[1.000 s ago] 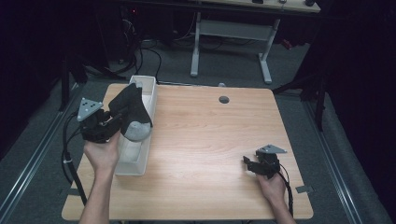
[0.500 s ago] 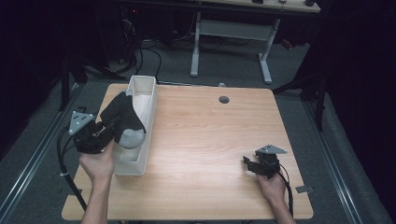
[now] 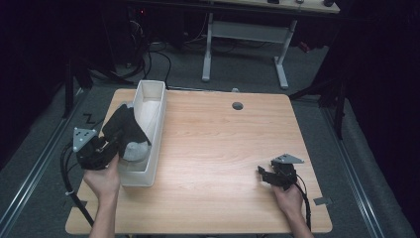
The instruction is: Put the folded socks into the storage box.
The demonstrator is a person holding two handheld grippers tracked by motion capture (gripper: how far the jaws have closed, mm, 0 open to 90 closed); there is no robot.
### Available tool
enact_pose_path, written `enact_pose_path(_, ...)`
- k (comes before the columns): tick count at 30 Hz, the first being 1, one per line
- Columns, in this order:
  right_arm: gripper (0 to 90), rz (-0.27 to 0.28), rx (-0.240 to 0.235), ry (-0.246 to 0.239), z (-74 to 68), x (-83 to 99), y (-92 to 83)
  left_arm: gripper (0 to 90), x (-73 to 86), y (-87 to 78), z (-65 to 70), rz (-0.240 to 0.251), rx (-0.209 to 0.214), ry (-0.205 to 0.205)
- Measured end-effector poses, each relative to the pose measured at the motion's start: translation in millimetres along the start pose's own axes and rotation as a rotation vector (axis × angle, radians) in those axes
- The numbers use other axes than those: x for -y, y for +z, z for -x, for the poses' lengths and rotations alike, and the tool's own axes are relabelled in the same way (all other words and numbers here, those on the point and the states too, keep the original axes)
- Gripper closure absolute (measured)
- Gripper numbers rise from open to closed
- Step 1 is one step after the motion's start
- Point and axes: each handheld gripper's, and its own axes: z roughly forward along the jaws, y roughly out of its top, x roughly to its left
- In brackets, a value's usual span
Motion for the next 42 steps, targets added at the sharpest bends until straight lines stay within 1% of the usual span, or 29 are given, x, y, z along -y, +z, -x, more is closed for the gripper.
enact_pose_path(2, 37.0, 0.001, 0.001, -0.001, -0.2, 0.0, 0.0, 70.7, 6.3, -1.2, -3.3, 0.005, -0.014, 0.035)
enact_pose_path(6, 37.0, -0.001, 0.000, 0.001, 0.1, 0.0, 0.0, 70.7, 15.2, -5.3, -8.0, 0.016, -0.023, 0.051)
enact_pose_path(8, 37.0, -0.001, -0.001, 0.002, 0.3, 0.0, 0.0, 70.7, 18.4, -6.0, -9.5, 0.016, -0.030, 0.066)
enact_pose_path(10, 37.0, 0.000, 0.002, 0.001, -0.2, 0.0, 0.0, 70.7, 21.4, -7.6, -10.6, 0.019, -0.034, 0.070)
enact_pose_path(15, 37.1, -0.001, -0.003, 0.002, 0.2, -0.9, 0.9, 70.6, 35.4, -5.3, -11.6, 0.003, -0.038, 0.143)
enact_pose_path(16, 37.1, -0.001, -0.003, 0.000, 0.2, -1.1, 1.2, 70.6, 38.4, -4.8, -12.2, 0.004, -0.038, 0.145)
enact_pose_path(17, 37.1, -0.001, -0.004, -0.001, 0.1, -1.4, 1.5, 70.6, 40.8, -4.9, -12.4, -0.005, -0.040, 0.134)
enact_pose_path(19, 37.0, 0.000, -0.001, -0.003, -0.5, -1.3, 1.4, 70.6, 47.4, -6.1, -11.8, 0.005, -0.035, 0.148)
enact_pose_path(20, 37.0, 0.001, 0.000, -0.004, -0.5, -1.2, 1.4, 70.5, 49.5, -6.3, -12.3, 0.001, -0.035, 0.151)
enact_pose_path(22, 36.9, -0.001, -0.001, 0.000, -0.2, -1.3, 1.4, 70.3, 51.6, -8.1, -12.8, 0.008, -0.035, 0.156)
enact_pose_path(25, 36.9, -0.001, 0.000, -0.001, -0.2, -1.2, 1.4, 69.7, 52.7, -11.7, -13.5, 0.006, -0.028, 0.151)
enact_pose_path(26, 36.8, -0.001, 0.000, -0.001, -0.2, -1.2, 1.4, 69.4, 52.8, -12.7, -14.1, 0.005, -0.028, 0.139)
enact_pose_path(27, 36.9, -0.001, -0.001, 0.000, -0.2, -1.3, 1.4, 69.0, 52.5, -13.2, -14.7, 0.002, -0.029, 0.118)
enact_pose_path(28, 36.8, -0.001, -0.001, 0.000, -0.2, -1.2, 1.4, 68.8, 52.8, -13.6, -14.3, 0.003, -0.031, 0.110)
enact_pose_path(31, 36.8, -0.001, -0.001, 0.000, -0.2, -1.2, 1.4, 68.1, 55.8, -15.4, -10.3, -0.001, -0.024, 0.126)
enact_pose_path(32, 36.9, -0.001, -0.001, 0.000, -0.2, -1.2, 1.4, 67.9, 56.6, -16.4, -9.4, -0.005, -0.023, 0.124)
enact_pose_path(34, 36.9, -0.001, -0.001, -0.001, -0.2, -1.2, 1.3, 67.5, 58.3, -18.3, -8.0, -0.009, -0.020, 0.125)
enact_pose_path(37, 36.9, -0.001, -0.002, -0.002, -0.2, -1.2, 1.3, 67.3, 61.4, -19.9, -8.1, -0.010, -0.021, 0.138)
enact_pose_path(41, 36.8, -0.001, -0.002, -0.002, -0.3, -1.2, 1.3, 67.3, 64.3, -24.3, -8.5, 0.004, -0.024, 0.132)
enact_pose_path(42, 36.9, -0.001, -0.002, -0.003, -0.3, -1.2, 1.3, 67.1, 65.2, -25.2, -8.5, 0.005, -0.021, 0.139)
